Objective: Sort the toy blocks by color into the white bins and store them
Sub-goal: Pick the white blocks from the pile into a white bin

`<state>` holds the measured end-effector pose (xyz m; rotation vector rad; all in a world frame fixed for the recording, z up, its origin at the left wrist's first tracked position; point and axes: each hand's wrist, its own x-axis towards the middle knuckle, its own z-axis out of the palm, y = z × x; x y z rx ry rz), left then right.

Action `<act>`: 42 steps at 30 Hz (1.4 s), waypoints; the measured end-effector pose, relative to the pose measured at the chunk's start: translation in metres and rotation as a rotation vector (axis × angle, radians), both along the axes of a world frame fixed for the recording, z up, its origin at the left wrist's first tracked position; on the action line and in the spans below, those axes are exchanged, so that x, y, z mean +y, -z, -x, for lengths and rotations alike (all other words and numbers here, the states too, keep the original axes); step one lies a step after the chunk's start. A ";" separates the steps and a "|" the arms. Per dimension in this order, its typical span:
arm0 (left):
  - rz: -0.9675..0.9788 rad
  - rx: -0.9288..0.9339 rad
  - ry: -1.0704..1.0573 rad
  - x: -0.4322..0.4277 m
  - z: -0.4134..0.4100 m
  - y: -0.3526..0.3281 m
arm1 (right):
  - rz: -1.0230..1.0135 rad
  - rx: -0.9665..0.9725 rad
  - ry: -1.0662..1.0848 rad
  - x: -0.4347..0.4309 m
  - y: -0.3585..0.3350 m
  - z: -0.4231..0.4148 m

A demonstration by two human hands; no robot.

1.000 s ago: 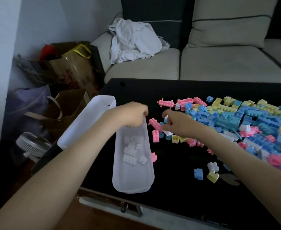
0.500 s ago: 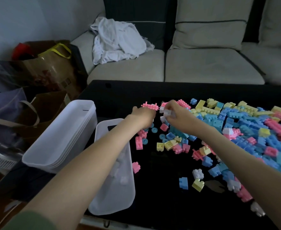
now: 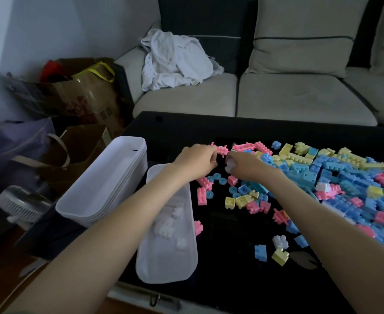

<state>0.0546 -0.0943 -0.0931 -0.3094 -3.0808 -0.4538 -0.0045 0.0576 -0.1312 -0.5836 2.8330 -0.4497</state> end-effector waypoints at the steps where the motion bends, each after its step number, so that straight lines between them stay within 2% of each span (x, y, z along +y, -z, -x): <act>1: -0.053 -0.002 -0.012 -0.005 -0.004 -0.003 | 0.011 -0.011 0.001 -0.002 0.000 -0.001; 4: -0.204 -0.024 -0.059 -0.018 -0.018 -0.006 | 0.023 0.003 0.005 -0.007 0.001 -0.007; 8: -0.270 -0.020 -0.109 -0.037 -0.047 -0.007 | -0.006 0.054 -0.002 -0.013 -0.001 -0.021; 11: -0.290 0.060 -0.146 -0.047 -0.064 -0.010 | 0.184 0.090 0.014 -0.018 -0.019 -0.037; 14: -0.284 0.059 -0.217 -0.059 -0.076 -0.011 | 0.374 0.116 -0.076 -0.027 -0.044 -0.062; 16: -0.198 0.014 -0.261 -0.068 -0.082 -0.011 | 0.415 0.118 -0.155 -0.037 -0.057 -0.085; 18: 0.050 -0.063 -0.250 -0.073 -0.087 -0.010 | 0.409 0.108 -0.274 -0.048 -0.059 -0.107; 20: 0.330 -0.218 -0.153 -0.070 -0.091 -0.009 | 0.313 0.046 -0.403 -0.059 -0.051 -0.122; 21: 0.411 -0.303 -0.096 -0.069 -0.092 -0.008 | 0.226 0.021 -0.455 -0.062 -0.045 -0.126; 23: 0.466 -0.373 -0.050 -0.067 -0.091 -0.014 | 0.103 0.016 -0.522 -0.065 -0.035 -0.127; 26: 0.383 -0.264 -0.064 -0.067 -0.085 -0.032 | 0.133 0.007 -0.548 -0.057 -0.036 -0.121; 30: 0.241 -0.127 -0.049 -0.049 -0.065 -0.043 | 0.290 -0.006 -0.484 -0.040 -0.045 -0.105; 34: 0.171 -0.088 -0.033 -0.025 -0.031 -0.043 | 0.391 -0.003 -0.329 -0.017 -0.043 -0.076; 42: 0.152 -0.065 0.038 0.004 0.046 -0.024 | 0.142 0.204 0.052 0.040 -0.008 0.009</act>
